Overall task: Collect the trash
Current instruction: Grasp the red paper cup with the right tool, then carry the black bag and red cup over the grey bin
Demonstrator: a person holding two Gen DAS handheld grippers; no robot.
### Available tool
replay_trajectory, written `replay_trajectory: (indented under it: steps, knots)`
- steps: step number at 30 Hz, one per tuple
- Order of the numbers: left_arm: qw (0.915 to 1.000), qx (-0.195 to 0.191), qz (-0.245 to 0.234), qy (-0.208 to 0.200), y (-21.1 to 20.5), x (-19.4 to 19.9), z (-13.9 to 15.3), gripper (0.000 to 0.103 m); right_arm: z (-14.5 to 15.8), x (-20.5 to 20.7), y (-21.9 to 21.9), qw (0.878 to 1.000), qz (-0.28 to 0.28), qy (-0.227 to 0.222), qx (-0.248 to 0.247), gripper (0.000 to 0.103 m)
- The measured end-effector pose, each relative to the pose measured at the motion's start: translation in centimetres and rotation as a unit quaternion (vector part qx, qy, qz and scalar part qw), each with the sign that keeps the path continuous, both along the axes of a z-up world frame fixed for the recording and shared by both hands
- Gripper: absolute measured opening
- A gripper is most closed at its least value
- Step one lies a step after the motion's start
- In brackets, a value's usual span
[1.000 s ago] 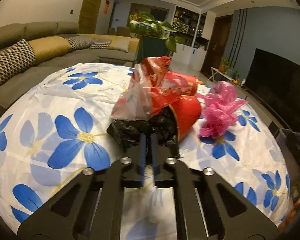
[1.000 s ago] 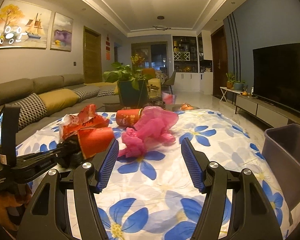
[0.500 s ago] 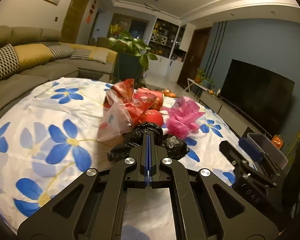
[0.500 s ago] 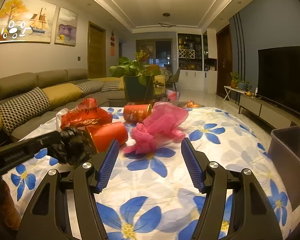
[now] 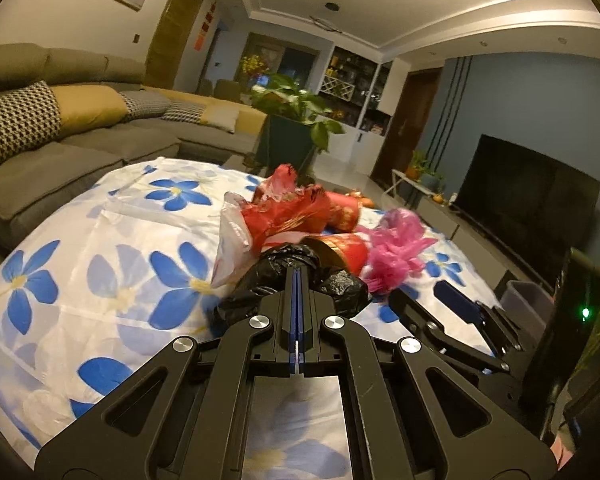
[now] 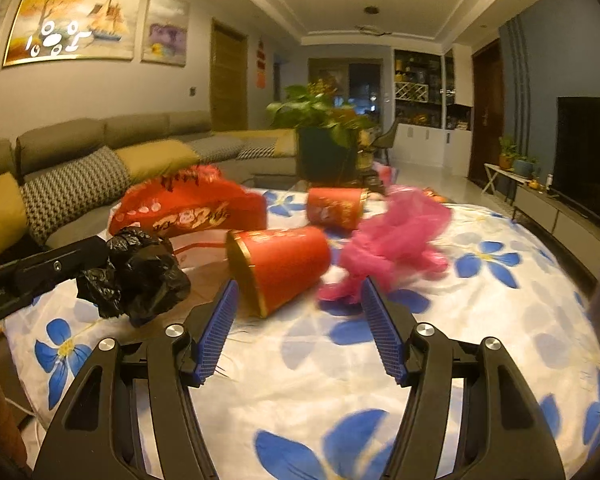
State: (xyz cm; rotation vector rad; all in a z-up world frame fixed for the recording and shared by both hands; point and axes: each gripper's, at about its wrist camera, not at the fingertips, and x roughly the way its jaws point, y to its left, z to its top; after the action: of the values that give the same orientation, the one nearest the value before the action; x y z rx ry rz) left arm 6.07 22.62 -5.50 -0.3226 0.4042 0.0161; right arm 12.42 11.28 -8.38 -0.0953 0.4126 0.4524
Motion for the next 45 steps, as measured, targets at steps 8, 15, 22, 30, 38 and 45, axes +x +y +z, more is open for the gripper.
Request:
replay_trajectory:
  steps: [8, 15, 22, 30, 38, 45]
  knots:
    - [0.9992, -0.035, 0.009, 0.014, 2.5, 0.6, -1.2, 0.0, -0.5, 2.3, 3.5, 0.998, 0.015, 0.036, -0.042, 0.055]
    - [0.9988, -0.045, 0.012, 0.017, 3.5, 0.7, -1.6, 0.0, -1.5, 3.9, 5.3, 0.994, 0.003, 0.076, -0.078, 0.034]
    - [0.9985, -0.051, 0.011, 0.016, 3.7, 0.4, -1.7, 0.0, -1.5, 3.7, 4.8, 0.994, -0.002, 0.081, -0.078, 0.012]
    - [0.9988, -0.048, 0.006, 0.011, 3.1, 0.1, -1.3, 0.0, -0.5, 1.7, 1.1, 0.997, -0.038, 0.038, -0.062, 0.003]
    - [0.9993, -0.038, -0.006, -0.002, 1.5, -0.3, -0.4, 0.0, 0.7, -0.5, -3.3, 0.997, -0.064, 0.015, -0.035, 0.003]
    - [0.9993, -0.026, -0.021, -0.015, -0.6, -0.6, 0.8, 0.0, 1.9, -2.2, -6.5, 0.997, -0.081, -0.001, -0.019, 0.003]
